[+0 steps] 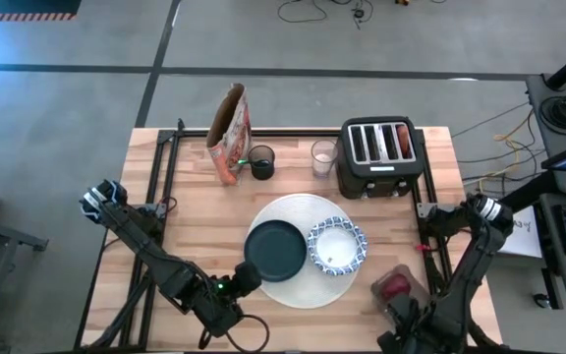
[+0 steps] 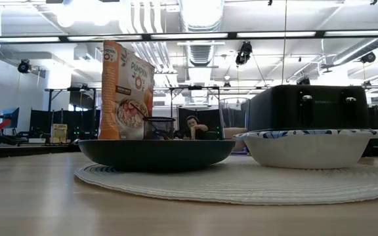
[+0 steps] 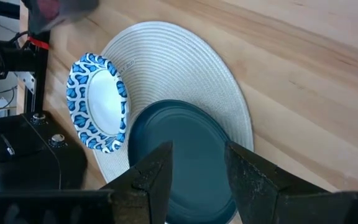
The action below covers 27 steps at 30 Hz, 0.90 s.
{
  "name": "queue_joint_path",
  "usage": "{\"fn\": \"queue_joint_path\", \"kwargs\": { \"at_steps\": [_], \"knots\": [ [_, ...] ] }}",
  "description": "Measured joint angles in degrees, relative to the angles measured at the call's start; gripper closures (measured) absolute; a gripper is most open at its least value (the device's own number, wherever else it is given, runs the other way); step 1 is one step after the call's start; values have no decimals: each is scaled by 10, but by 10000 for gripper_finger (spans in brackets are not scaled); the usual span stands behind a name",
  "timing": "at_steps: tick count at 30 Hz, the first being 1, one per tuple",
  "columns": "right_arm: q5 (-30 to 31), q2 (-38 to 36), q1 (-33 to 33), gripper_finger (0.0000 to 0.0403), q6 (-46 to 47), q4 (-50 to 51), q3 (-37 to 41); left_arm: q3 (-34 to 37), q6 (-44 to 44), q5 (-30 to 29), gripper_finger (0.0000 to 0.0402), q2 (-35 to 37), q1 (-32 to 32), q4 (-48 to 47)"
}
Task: Arrange a breakfast setting
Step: Move the black bin with the red apple to the bottom right of the table
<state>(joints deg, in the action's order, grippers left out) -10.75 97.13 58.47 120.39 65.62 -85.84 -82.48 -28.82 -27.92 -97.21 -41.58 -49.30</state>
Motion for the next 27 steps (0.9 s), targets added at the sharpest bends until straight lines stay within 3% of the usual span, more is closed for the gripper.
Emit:
{"fn": "queue_joint_path", "kwargs": {
  "at_steps": [5,19,23,27],
  "knots": [
    [3,-8,-5,394,-26,-38,0,0,0,0,272,-1,0,-1],
    [7,-14,-16,387,-66,-2,0,1,13,-1,272,-1,0,-16],
    [11,-14,-40,384,-144,12,0,1,13,-1,272,-2,1,-18],
    [55,-14,-73,385,-277,36,0,1,19,-1,272,-2,1,-21]
  ]
}}
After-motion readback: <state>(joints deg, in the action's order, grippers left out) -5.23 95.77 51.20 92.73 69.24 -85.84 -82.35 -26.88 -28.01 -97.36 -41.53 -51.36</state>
